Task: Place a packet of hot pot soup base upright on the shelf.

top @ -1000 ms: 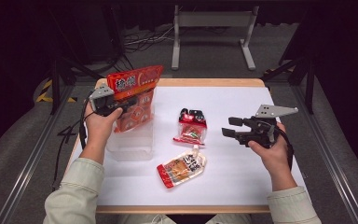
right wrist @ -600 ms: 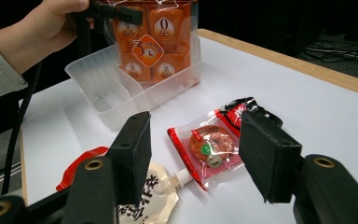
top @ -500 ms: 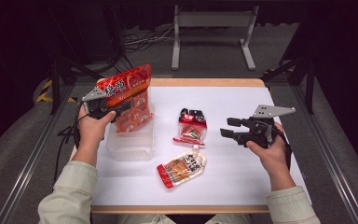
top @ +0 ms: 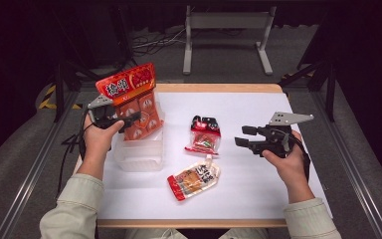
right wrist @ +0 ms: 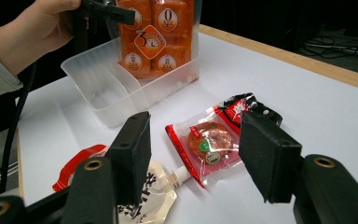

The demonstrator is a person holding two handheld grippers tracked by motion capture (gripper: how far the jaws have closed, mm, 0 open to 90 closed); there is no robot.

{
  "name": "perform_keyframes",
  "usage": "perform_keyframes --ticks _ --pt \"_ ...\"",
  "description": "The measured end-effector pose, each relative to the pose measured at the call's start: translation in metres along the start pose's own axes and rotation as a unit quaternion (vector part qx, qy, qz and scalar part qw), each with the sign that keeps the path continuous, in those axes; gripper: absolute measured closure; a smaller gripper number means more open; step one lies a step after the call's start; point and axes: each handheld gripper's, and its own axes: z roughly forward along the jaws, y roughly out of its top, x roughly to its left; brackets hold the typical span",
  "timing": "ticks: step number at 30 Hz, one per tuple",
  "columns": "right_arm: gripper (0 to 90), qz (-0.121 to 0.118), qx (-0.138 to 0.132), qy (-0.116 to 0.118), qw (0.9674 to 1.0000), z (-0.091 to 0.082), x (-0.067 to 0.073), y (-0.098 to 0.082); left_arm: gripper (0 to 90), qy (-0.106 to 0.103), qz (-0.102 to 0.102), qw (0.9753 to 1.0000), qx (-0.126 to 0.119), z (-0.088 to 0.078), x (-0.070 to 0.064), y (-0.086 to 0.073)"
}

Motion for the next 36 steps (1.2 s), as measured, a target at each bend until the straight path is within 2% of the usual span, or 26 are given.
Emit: perform_keyframes --ticks 2,6,9,17,20,24,28,31,34,36 --pt "44.5 0.000 0.000 -0.001 1.0000 0.000 0.000 0.000 18.2 0.008 0.004 1.0000 0.004 -0.001 0.000 0.000" --pt "44.5 0.002 -0.001 -0.001 1.0000 0.000 -0.001 0.000 12.4 0.015 0.011 0.9998 0.002 -0.005 -0.003 0.001" --pt "44.4 0.003 0.000 -0.002 1.0000 0.000 -0.002 0.000 10.8 0.017 0.014 0.9997 -0.001 -0.008 -0.005 0.001" --pt "43.9 0.004 -0.005 -0.008 1.0000 -0.004 -0.005 -0.001 12.4 0.017 0.024 0.9996 -0.001 -0.029 -0.018 0.003" --pt "43.8 0.005 -0.006 -0.010 0.9999 -0.005 -0.006 -0.001 11.5 0.021 0.021 0.9994 0.018 -0.038 -0.023 -0.003" --pt "43.8 0.006 -0.007 -0.012 0.9999 -0.007 -0.007 -0.002 10.6 0.019 0.016 0.9996 0.014 -0.050 -0.028 -0.015" --pt "43.8 0.008 -0.007 -0.014 0.9998 -0.008 -0.009 -0.002 9.7 0.020 0.026 0.9994 0.005 -0.061 -0.036 -0.023" --pt "43.8 0.007 -0.006 -0.014 0.9999 -0.008 -0.008 -0.002 9.5 0.021 0.040 0.9989 0.014 -0.070 -0.043 -0.029" --pt "43.8 0.006 -0.007 -0.014 0.9999 -0.008 -0.009 -0.002 9.6 0.001 0.040 0.9990 0.023 -0.079 -0.048 -0.033" --pt "43.8 0.006 -0.005 -0.014 0.9999 -0.007 -0.009 -0.003 9.6 -0.007 0.042 0.9989 0.021 -0.083 -0.050 -0.033"
